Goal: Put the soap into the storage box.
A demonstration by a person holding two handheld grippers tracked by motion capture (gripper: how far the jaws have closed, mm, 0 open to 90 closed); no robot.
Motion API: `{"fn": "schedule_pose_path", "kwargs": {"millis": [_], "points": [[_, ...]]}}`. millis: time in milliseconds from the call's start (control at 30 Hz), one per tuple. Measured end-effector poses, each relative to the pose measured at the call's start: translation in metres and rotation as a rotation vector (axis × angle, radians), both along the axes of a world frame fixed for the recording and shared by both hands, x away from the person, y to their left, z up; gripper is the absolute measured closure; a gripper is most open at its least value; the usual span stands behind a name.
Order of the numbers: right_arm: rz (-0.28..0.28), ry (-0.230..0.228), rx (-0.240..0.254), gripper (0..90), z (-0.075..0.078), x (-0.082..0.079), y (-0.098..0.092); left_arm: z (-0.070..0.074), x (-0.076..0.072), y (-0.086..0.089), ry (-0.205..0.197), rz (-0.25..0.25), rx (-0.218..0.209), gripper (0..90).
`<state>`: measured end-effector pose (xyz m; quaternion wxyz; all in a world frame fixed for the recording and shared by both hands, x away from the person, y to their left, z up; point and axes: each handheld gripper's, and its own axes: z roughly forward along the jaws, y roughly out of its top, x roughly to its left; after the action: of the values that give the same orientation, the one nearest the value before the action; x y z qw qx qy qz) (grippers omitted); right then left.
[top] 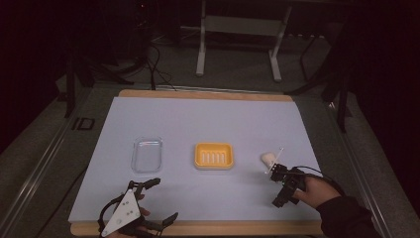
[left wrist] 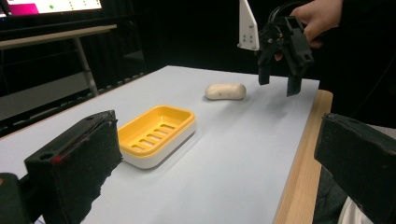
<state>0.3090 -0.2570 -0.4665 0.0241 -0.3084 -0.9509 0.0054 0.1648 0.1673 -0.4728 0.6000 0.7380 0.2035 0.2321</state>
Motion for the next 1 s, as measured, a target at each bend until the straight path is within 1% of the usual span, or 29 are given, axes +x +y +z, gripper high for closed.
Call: {"fn": "schedule_pose_path", "kwargs": {"millis": [33, 67, 100, 133, 267, 367, 467, 500, 633, 667, 733, 800, 900, 933, 967, 1000], "points": [[-0.039, 0.027, 0.002, 13.6, -0.001, 0.001, -0.001, 0.0, 0.0, 0.0, 0.0, 0.0, 0.001, 0.5], [-0.064, 0.045, 0.001, 13.6, -0.002, 0.003, -0.003, 0.0, 0.0, 0.0, 0.0, 0.001, 0.002, 0.6], [-0.082, 0.054, -0.004, 13.5, -0.004, 0.005, -0.005, 0.0, 0.0, 0.0, 0.001, 0.001, 0.001, 0.6], [-0.097, 0.058, -0.019, 13.5, -0.005, 0.006, -0.006, 0.0, 0.0, 0.0, 0.001, 0.002, 0.001, 0.6], [-0.124, 0.066, -0.066, 13.1, -0.012, 0.008, -0.009, 0.0, 0.0, 0.0, 0.0, 0.004, 0.003, 0.6], [-0.137, 0.079, -0.069, 13.1, -0.014, 0.009, -0.011, -0.001, 0.001, 0.0, 0.005, 0.003, 0.002, 0.6], [-0.178, 0.096, -0.073, 13.0, -0.016, 0.013, -0.016, -0.001, 0.001, 0.0, 0.007, 0.003, 0.003, 0.6], [-0.183, 0.103, -0.075, 13.0, -0.017, 0.014, -0.018, -0.001, 0.001, 0.0, 0.007, 0.003, -0.001, 0.6], [-0.225, 0.112, -0.061, 13.0, -0.018, 0.021, -0.022, 0.0, 0.001, 0.001, 0.006, 0.003, 0.0, 0.6], [-0.233, 0.114, -0.05, 13.0, -0.018, 0.023, -0.023, 0.0, 0.001, 0.001, 0.006, 0.003, 0.0, 0.6], [-0.249, 0.108, -0.044, 12.9, -0.019, 0.028, -0.024, 0.0, 0.001, 0.001, 0.006, 0.003, 0.001, 0.6], [-0.263, 0.099, -0.036, 12.6, -0.019, 0.031, -0.026, 0.0, 0.001, 0.001, 0.006, 0.003, 0.002, 0.5], [-0.292, 0.075, 0.002, 12.6, -0.018, 0.038, -0.027, -0.001, 0.001, 0.001, 0.007, 0.004, 0.001, 0.5], [-0.3, 0.064, 0.011, 12.6, -0.017, 0.04, -0.027, -0.001, 0.001, 0.001, 0.006, 0.004, 0.003, 0.6], [-0.3, 0.064, 0.011, 12.6, -0.017, 0.04, -0.027, -0.001, 0.001, 0.001, 0.006, 0.004, 0.003, 0.6], [-0.311, 0.055, 0.019, 12.8, -0.017, 0.044, -0.027, -0.001, 0.001, 0.001, 0.007, 0.004, 0.0, 0.6]]}}
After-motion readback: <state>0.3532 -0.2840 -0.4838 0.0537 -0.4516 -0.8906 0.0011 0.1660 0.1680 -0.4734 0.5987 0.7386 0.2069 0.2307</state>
